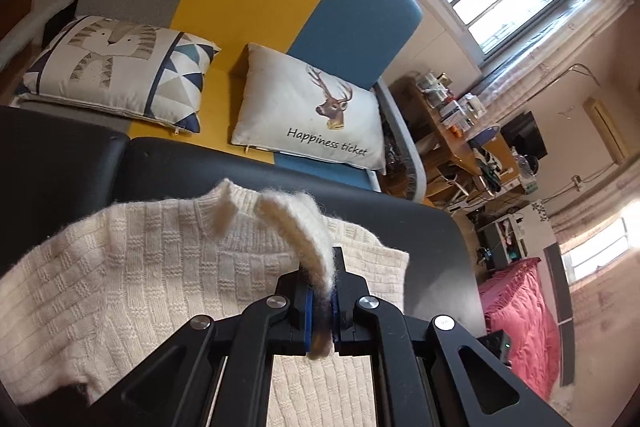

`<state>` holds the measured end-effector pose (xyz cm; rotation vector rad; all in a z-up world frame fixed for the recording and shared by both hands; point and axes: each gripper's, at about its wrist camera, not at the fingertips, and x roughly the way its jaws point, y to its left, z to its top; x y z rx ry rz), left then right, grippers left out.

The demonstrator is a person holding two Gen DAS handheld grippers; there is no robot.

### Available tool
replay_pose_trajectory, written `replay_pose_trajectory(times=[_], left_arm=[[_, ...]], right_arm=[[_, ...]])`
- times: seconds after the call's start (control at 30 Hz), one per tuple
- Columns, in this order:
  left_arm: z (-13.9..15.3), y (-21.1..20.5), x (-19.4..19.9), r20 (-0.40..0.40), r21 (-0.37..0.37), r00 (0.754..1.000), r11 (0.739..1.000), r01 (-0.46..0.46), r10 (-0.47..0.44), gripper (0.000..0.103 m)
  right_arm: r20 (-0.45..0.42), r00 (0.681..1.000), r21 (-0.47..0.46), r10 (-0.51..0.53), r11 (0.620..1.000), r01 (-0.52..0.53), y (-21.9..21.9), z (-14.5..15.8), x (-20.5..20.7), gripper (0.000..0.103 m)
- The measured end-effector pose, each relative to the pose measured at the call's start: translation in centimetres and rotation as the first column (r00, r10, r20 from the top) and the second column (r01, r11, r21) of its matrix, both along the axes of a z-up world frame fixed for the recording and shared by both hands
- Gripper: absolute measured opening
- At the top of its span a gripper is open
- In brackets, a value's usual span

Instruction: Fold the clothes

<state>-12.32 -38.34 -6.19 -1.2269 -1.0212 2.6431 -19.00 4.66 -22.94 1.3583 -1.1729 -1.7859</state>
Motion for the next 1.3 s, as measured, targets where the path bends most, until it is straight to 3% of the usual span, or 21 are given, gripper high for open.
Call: replay_pose_trajectory(times=[0.23, 0.37, 0.4, 0.43, 0.53, 0.7, 0.83, 0.93, 1.07, 1.17, 1.3], left_arm=[[2.2, 0.4, 0.4, -0.059, 0.026, 0.998, 0.999, 0.027, -0.026, 0.006], [2.7, -0.1, 0.9, -0.077, 0.033, 0.997, 0.999, 0.028, -0.026, 0.007], [2.5, -0.3, 1.0, -0.075, 0.035, 0.997, 0.999, 0.026, -0.023, 0.007], [2.3, -0.5, 1.2, -0.072, 0.036, 0.997, 0.999, 0.022, -0.020, 0.007], [0.4, -1.5, 2.2, -0.028, 0.013, 1.000, 1.000, 0.000, 0.000, 0.007], [-5.2, -3.5, 3.7, 0.104, -0.008, 0.993, 0.998, -0.062, 0.062, 0.007], [-10.6, -5.0, 4.1, 0.233, -0.040, 0.964, 0.992, -0.122, 0.128, 0.007], [-13.3, -4.6, 4.5, 0.287, -0.051, 0.950, 0.992, -0.111, 0.121, 0.007], [-13.9, -4.3, 5.0, 0.280, -0.040, 0.954, 0.994, -0.106, 0.113, 0.009], [-13.8, -5.4, 5.6, 0.284, 0.008, 0.951, 0.992, -0.126, 0.119, 0.019], [-13.1, -7.6, 7.1, 0.282, 0.034, 0.946, 0.983, -0.178, 0.162, 0.020]], right_arm=[[0.082, 0.989, 0.071, -0.127, 0.990, 0.121, -1.7, -2.2, -1.1, 0.038], [0.075, 0.976, 0.166, -0.205, 0.968, 0.190, -1.3, -2.4, -1.5, 0.037], [0.050, 0.978, 0.190, -0.204, 0.963, 0.191, -1.2, -2.1, -1.7, 0.036], [0.025, 0.979, 0.213, -0.202, 0.958, 0.192, -1.0, -1.9, -1.8, 0.026], [-0.062, 0.982, 0.268, -0.181, 0.944, 0.191, -0.4, -0.7, -1.8, 0.013], [-0.116, 0.990, 0.367, -0.084, 0.922, 0.121, -0.3, -1.0, -1.2, 0.013], [-0.153, 0.984, 0.355, -0.091, 0.924, 0.140, 0.2, -0.5, -1.1, 0.013], [-0.181, 0.980, 0.364, -0.087, 0.920, 0.148, 0.3, 0.1, -1.4, 0.013], [-0.168, 0.985, 0.399, -0.034, 0.912, 0.099, -0.2, -0.3, -1.7, 0.014], [-0.161, 0.987, 0.385, -0.027, 0.919, 0.089, 0.4, -0.3, -1.2, 0.016], [-0.188, 0.982, 0.406, -0.003, 0.910, 0.080, 1.3, 1.1, -0.1, 0.021]])
